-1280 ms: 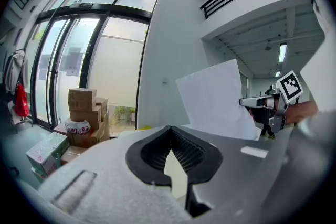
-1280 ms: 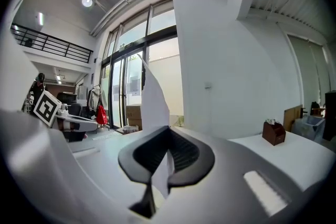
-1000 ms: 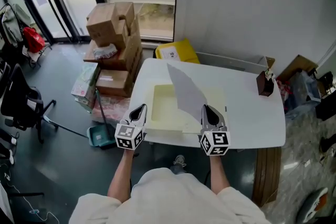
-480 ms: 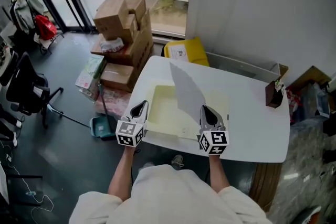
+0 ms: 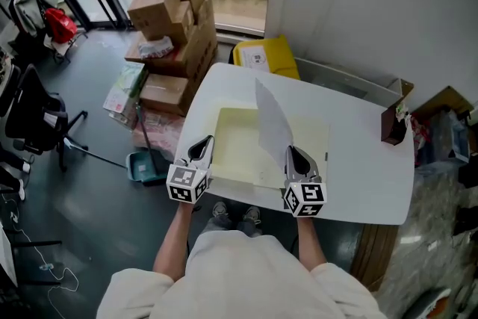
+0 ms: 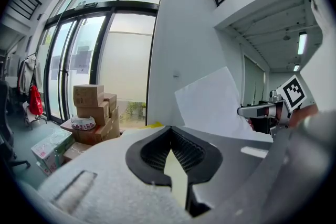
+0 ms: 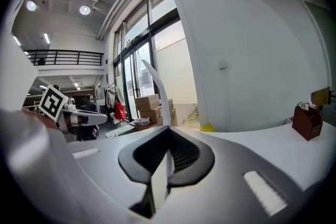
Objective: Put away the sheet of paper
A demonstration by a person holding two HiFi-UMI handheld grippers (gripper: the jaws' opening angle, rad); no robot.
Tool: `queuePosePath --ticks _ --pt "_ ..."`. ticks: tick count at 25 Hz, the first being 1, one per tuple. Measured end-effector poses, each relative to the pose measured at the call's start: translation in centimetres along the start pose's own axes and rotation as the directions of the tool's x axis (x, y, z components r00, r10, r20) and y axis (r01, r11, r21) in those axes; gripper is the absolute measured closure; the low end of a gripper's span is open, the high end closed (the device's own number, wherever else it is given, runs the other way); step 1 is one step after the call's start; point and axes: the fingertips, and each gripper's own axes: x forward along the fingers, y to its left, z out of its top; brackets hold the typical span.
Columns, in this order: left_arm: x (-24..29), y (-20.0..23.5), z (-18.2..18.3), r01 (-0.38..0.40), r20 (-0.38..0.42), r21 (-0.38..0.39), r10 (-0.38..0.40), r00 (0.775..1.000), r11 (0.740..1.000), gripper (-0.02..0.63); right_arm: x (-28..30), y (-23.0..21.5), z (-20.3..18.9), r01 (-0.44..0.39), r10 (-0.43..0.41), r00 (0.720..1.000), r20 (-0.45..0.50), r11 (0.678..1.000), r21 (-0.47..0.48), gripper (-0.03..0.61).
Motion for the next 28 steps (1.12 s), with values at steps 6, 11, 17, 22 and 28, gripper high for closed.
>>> queuePosePath --ticks 6,11,17,22,28 --pt "0.4 0.8 -0.8 0.023 -0.025 -0.015 -0.023 0.999 1.000 0.612 0.3 0.3 -1.5 0.033 -0.031 0.999 -0.035 0.999 0.034 0.577" --pt "1.0 1.1 -1.5 0.043 -0.040 -0.022 -0.043 0.998 0.999 0.612 0.4 -1.2 -4.6 0.090 -0.083 0.991 -0.105 0.994 0.068 0.577" --pt "1.3 1.5 -2.2 0.049 -0.055 -0.029 -0.050 0.997 0.998 0.612 0.9 -2.7 -8.3 0.124 -0.109 0.974 -0.197 0.990 0.067 0.577" --pt "1.4 1.4 -2.5 0.049 -0.061 -0.030 -0.051 0.997 0.998 0.612 1.4 -3.7 -11.2 0.126 -0.107 0.955 -0.277 0.991 0.053 0.577" --pt "1.4 1.3 -2.7 0.045 -0.070 -0.029 -0.047 0.996 0.999 0.612 1.5 -4.9 -14.6 0.127 -0.103 0.926 -0.362 0.991 0.045 0.577"
